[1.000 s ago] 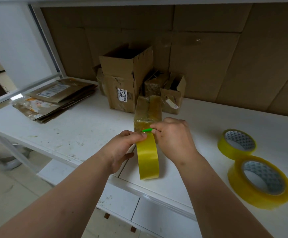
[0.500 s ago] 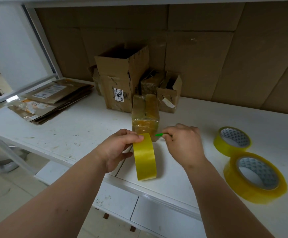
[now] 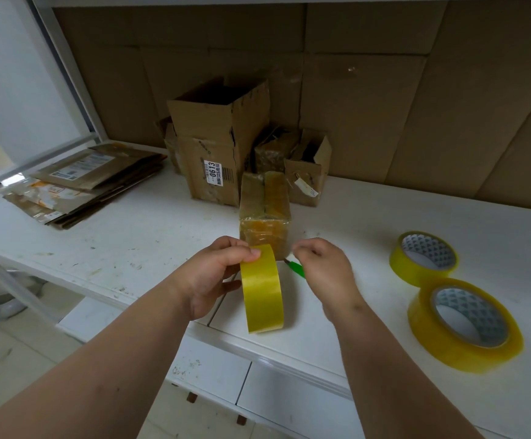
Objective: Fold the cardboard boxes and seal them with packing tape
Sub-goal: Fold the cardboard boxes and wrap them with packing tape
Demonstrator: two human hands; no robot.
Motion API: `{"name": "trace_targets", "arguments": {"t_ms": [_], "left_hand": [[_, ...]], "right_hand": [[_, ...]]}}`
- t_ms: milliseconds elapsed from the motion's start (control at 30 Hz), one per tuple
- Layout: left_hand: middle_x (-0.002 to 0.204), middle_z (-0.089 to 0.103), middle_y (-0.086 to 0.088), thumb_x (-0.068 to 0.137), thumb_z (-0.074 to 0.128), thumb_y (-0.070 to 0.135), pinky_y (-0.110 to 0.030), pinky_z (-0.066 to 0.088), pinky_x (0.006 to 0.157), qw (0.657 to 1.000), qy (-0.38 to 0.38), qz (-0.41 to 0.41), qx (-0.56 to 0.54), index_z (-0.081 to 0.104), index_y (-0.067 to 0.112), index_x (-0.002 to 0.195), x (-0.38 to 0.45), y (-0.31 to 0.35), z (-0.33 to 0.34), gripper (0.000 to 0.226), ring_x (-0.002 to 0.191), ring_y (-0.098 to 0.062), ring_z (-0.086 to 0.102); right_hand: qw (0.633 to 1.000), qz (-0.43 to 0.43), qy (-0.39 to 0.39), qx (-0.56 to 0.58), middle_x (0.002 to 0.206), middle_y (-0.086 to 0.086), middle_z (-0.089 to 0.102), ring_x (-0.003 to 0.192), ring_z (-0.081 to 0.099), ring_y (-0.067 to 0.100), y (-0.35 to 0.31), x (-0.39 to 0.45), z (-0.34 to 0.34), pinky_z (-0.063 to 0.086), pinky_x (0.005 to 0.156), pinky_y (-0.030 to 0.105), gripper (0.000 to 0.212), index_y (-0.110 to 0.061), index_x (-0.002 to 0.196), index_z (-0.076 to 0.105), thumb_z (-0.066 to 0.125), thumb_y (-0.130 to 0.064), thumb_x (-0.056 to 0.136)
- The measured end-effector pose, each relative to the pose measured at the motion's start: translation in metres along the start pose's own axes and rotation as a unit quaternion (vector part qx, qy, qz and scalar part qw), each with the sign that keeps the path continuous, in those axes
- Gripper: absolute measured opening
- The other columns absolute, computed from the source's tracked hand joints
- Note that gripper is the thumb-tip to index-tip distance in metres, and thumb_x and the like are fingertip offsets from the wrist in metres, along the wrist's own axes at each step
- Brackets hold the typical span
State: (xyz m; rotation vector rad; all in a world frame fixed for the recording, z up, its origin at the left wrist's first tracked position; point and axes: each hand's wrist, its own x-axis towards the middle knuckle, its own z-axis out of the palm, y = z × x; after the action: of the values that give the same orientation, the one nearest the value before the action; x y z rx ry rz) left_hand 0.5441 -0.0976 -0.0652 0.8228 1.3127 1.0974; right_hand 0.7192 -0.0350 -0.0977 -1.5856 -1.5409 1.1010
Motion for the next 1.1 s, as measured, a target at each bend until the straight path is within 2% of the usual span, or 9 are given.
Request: {"name": "trace_targets", "arguments": {"t_ms": [100,300,433,567,667,767,833,900,1100], "left_hand": [[0.077,0.070,0.007,0.058,0.075,0.029,-0.031,0.044,0.073,1.000,-0.011,0.002,-0.003,0.056,0.019,0.102,-0.001,0.000,-0.001,0.048,0.078,-0.013,0.064],[0.080,0.069,0.007,0.064,0.077,0.026,-0.031,0.044,0.075,0.999,-0.037,-0.002,0.012,0.056,0.021,0.103,0.002,-0.002,-0.006,0.045,0.077,-0.012,0.064],[0.084,0.069,0.006,0.066,0.074,0.036,-0.037,0.041,0.085,0.998,-0.060,-0.006,0.036,0.057,0.024,0.103,0.008,-0.003,-0.014,0.043,0.087,-0.017,0.062],[0.100,0.074,0.006,0.058,0.075,0.065,-0.035,0.046,0.095,0.988,-0.059,-0.012,0.142,0.060,0.027,0.110,0.010,0.004,-0.020,0.065,0.098,-0.013,0.069],[0.096,0.068,0.006,0.050,0.053,0.091,-0.028,0.047,0.071,0.937,0.062,0.059,0.338,0.051,0.032,0.112,0.013,0.011,-0.023,0.085,0.087,-0.011,0.067],[0.098,0.062,0.005,0.077,0.045,0.076,-0.029,0.044,0.067,0.839,0.197,0.267,0.431,0.057,0.028,0.118,0.024,0.016,-0.034,0.064,0.089,-0.016,0.061],[0.126,0.060,-0.005,0.088,0.051,0.053,-0.038,0.048,0.088,0.781,0.158,0.366,0.480,0.061,0.025,0.131,0.039,0.026,-0.036,0.051,0.114,-0.027,0.056],[0.150,0.045,-0.003,0.094,0.056,0.044,-0.047,0.040,0.107,0.749,0.072,0.363,0.549,0.056,0.032,0.138,0.053,0.035,-0.031,0.046,0.135,-0.029,0.043],[0.140,0.052,0.003,0.086,0.071,0.035,-0.045,0.043,0.100,0.727,0.067,0.335,0.596,0.062,0.030,0.129,0.071,0.028,-0.033,0.043,0.124,-0.028,0.047]], "right_hand": [[0.979,0.074,-0.098,0.162,0.102,-0.001,0.072,0.097,0.064,0.015,-0.025,-0.001,0.015,0.046,0.075,0.028,0.024,-0.020,0.094,0.073,0.064,-0.041,0.091],[0.929,0.204,-0.145,0.274,0.086,0.014,0.068,0.083,0.066,0.031,-0.038,0.008,0.034,0.054,0.088,0.047,0.016,-0.008,0.090,0.068,0.068,-0.021,0.081],[0.922,0.217,-0.132,0.292,0.077,0.014,0.062,0.076,0.061,0.030,-0.036,0.012,0.038,0.052,0.076,0.041,0.013,-0.007,0.084,0.066,0.065,-0.014,0.073],[0.928,0.214,-0.102,0.288,0.088,0.023,0.066,0.087,0.066,0.038,-0.037,0.013,0.038,0.053,0.090,0.049,0.019,0.002,0.089,0.068,0.063,-0.007,0.073],[0.931,0.209,-0.082,0.288,0.082,0.023,0.067,0.080,0.067,0.039,-0.041,0.010,0.037,0.056,0.083,0.046,0.015,0.004,0.087,0.068,0.062,-0.003,0.075],[0.935,0.188,-0.059,0.294,0.073,0.017,0.062,0.074,0.061,0.031,-0.041,0.007,0.038,0.051,0.076,0.043,0.004,-0.001,0.078,0.067,0.063,0.000,0.077],[0.938,0.180,-0.049,0.291,0.072,0.017,0.059,0.072,0.059,0.031,-0.041,0.004,0.040,0.048,0.072,0.043,0.004,-0.002,0.075,0.066,0.063,0.001,0.074],[0.939,0.175,-0.039,0.292,0.068,0.016,0.056,0.067,0.056,0.029,-0.041,0.002,0.042,0.045,0.069,0.041,0.006,-0.004,0.069,0.065,0.064,0.001,0.071],[0.944,0.130,-0.004,0.302,0.064,0.014,0.054,0.065,0.053,0.027,-0.035,-0.006,0.038,0.044,0.066,0.040,0.016,-0.010,0.058,0.063,0.070,0.000,0.068]]}}
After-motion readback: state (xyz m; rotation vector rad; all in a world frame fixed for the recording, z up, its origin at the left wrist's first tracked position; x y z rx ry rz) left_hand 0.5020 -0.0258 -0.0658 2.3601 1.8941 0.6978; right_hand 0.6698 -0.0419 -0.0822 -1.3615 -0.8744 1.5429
